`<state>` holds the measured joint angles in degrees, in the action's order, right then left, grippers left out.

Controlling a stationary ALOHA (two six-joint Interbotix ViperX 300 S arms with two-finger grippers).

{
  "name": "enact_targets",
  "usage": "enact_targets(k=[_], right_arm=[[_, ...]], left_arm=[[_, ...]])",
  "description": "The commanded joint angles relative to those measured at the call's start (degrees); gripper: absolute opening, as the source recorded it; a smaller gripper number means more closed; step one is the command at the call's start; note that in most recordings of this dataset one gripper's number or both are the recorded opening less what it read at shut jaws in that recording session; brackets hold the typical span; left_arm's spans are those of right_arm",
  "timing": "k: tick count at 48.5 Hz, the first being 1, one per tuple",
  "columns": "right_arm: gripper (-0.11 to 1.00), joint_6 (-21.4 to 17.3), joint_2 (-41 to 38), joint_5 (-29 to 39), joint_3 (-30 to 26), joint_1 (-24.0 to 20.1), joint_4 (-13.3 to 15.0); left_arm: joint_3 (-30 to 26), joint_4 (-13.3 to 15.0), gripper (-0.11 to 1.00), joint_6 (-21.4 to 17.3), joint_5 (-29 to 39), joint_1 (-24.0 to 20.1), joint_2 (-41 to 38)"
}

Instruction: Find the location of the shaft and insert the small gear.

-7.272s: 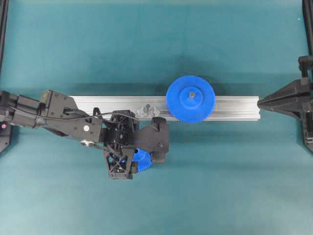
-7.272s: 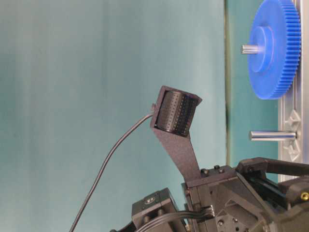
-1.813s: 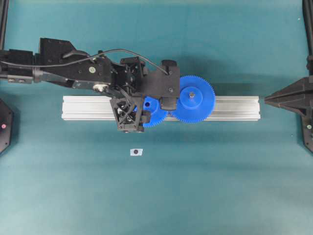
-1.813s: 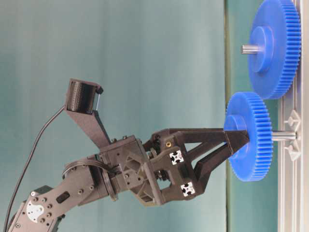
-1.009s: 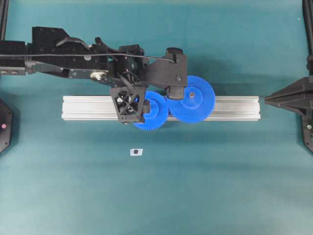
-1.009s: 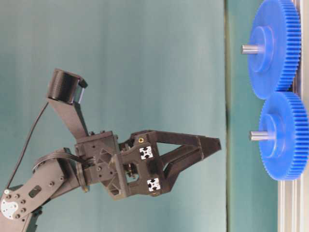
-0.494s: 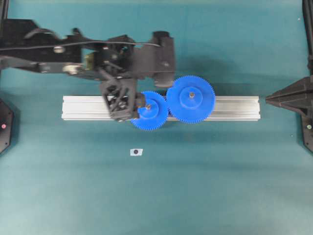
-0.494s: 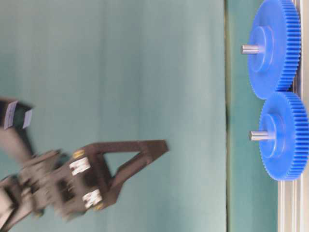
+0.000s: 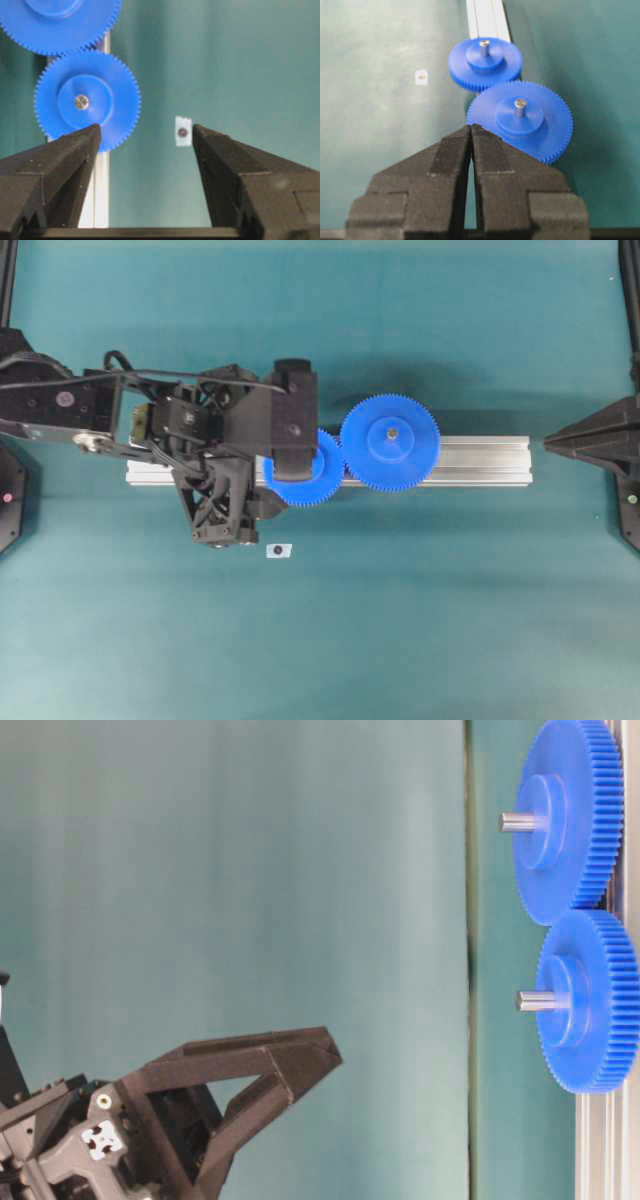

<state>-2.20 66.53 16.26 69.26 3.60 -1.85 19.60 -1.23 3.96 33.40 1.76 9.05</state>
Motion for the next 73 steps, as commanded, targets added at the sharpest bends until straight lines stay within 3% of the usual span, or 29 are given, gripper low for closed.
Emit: enact_targets(k=[1,39,73], right_arm=[[0.08,-0.44,-0.35,-0.18,-0.97,0.18,-0.09],[0.08,-0.35,0.97,-0.44,-0.70,0.18,-0.09],[0.08,-0.35,1.32,-0.18,-0.62,0.18,-0.09]], left_arm=[[0.18,-0.26,0.71,0.79,-1.58,0.09,2.72],[15.21,-0.26,0.71,1.67,-18.72,2.20,15.03],[16.88,-0.09,0.71,1.67,-20.48,2.46,15.12]])
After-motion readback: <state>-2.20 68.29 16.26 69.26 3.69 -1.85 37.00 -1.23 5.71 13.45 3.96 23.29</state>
